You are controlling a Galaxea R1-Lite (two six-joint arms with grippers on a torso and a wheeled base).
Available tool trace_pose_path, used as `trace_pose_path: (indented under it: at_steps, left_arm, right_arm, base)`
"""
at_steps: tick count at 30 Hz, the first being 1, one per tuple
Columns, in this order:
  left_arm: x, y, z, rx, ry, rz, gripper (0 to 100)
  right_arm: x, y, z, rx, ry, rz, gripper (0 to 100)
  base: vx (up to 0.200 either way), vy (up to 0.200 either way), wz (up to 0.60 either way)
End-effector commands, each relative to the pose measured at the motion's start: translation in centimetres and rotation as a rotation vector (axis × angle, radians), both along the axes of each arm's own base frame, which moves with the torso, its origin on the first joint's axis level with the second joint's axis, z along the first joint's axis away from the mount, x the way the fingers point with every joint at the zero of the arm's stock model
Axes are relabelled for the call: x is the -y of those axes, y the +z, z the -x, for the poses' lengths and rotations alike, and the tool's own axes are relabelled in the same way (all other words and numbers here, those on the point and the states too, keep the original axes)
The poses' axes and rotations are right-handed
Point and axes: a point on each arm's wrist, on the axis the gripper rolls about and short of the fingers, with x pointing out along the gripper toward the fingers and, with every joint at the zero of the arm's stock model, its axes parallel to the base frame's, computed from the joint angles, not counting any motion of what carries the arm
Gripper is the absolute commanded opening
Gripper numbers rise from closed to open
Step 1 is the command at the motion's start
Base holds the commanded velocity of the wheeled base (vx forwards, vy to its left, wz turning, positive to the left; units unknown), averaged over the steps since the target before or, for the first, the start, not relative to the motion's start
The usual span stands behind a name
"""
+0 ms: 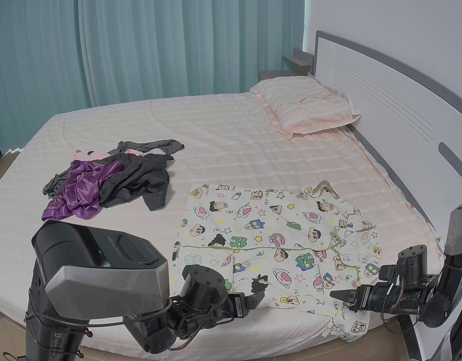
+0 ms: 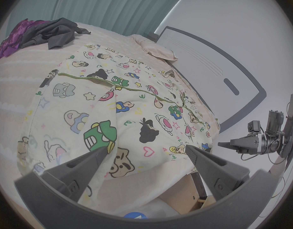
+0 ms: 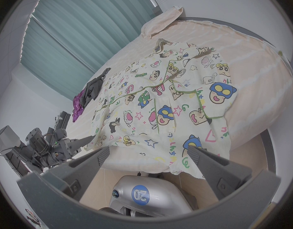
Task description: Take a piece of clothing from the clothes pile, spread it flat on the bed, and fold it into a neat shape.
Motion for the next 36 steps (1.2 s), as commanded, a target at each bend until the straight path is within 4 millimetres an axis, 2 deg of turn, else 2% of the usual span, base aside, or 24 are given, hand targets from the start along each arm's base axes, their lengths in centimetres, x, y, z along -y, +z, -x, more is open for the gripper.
trace_pose_path:
  at_steps: [1,12,17,23,27,29,34,36]
  left_arm:
    - [0.3,-0.2,1.1,-0.015,-0.036,-0.009,100]
    - [-0.4,-0.8,2.1,-0.078,-0.089,-0.015,100]
    - [-0.2,-0.2,2.0,-0.078,-0.071,0.017,100]
    - [-0.5,3.0,2.2,-0.121,0.038,0.191,100]
    - [-1.6,5.9,2.4,-0.133,0.097,0.301,100]
    - [-2.1,6.4,2.3,-0.144,0.127,0.327,100]
    - [-3.5,5.9,1.6,-0.167,0.194,0.327,100]
    - [-3.7,4.9,1.3,-0.203,0.227,0.318,100]
  right_arm:
    - [0.1,-0.2,0.4,-0.020,0.002,0.006,100]
    - [0.0,-0.2,0.4,-0.020,0.004,0.007,100]
    - [0.1,-0.3,0.4,-0.024,0.003,0.008,100]
    - [0.1,-0.4,0.4,-0.023,-0.012,0.022,100]
    - [0.1,-0.3,0.4,-0.023,-0.010,0.022,100]
    - [0.1,-0.3,0.4,-0.020,-0.012,0.022,100]
    - [0.0,-0.2,0.4,-0.017,-0.010,0.020,100]
    - [0.0,-0.2,0.4,-0.017,-0.008,0.021,100]
  base:
    - [0.000,0.000,0.00]
    - [0.000,0.000,0.00]
    - [0.000,0.000,0.00]
    - [0.000,0.000,0.00]
    - [0.000,0.000,0.00]
    - [0.000,0.000,0.00]
    - [0.000,0.000,0.00]
    - [0.000,0.000,0.00]
